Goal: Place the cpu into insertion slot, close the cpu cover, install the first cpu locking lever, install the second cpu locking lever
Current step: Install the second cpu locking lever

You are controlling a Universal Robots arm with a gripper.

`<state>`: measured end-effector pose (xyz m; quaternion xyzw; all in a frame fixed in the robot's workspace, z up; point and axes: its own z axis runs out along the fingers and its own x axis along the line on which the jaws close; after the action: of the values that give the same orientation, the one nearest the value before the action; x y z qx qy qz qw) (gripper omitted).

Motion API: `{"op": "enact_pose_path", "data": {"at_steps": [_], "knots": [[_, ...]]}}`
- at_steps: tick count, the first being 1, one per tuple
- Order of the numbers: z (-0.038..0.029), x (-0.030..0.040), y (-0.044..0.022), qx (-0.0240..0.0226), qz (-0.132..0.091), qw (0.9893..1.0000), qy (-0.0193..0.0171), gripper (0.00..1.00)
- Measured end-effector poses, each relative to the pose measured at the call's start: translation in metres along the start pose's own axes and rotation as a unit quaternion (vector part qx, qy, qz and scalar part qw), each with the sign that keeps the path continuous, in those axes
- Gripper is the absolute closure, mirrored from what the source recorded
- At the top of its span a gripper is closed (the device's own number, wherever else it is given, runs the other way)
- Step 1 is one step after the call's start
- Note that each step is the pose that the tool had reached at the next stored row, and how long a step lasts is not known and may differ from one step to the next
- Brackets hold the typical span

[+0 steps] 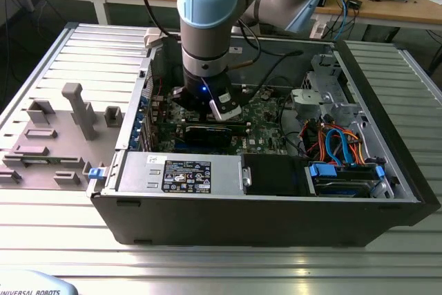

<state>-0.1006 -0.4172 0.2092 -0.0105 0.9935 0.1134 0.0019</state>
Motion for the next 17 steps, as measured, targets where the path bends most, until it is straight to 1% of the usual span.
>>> {"op": "enact_pose_path", "data": {"at_steps": [1, 2, 3, 4, 7, 8, 9, 10, 11, 14, 17], "knots": [[0.0003, 0.0001, -0.0009, -0.0041, 0.0, 1.0, -0.0001, 0.89], [0.0006, 0.0001, -0.0015, -0.0068, 0.0, 1.0, -0.0002, 0.89], [0.0012, 0.0001, -0.0025, -0.0107, 0.0, 0.9999, -0.0003, 0.89], [0.0029, 0.0001, -0.0037, -0.0144, 0.001, 0.9999, -0.0004, 0.89], [0.0062, 0.0002, -0.0048, -0.0192, 0.001, 0.9998, -0.0006, 0.89], [0.0067, 0.0003, -0.005, -0.0217, 0.001, 0.9998, -0.0006, 0.89], [0.0074, 0.0003, -0.0051, -0.0253, 0.001, 0.9997, -0.0008, 0.89], [0.0092, 0.0006, -0.0054, -0.0314, 0.001, 0.9995, -0.0009, 0.89], [0.0106, 0.0007, -0.0057, -0.0334, 0.001, 0.9994, -0.001, 0.89], [0.0134, 0.0011, -0.0065, -0.0373, 0.001, 0.9993, -0.0009, 0.89], [0.0136, 0.0014, -0.0066, -0.0384, 0.001, 0.9993, -0.001, 0.89]]}}
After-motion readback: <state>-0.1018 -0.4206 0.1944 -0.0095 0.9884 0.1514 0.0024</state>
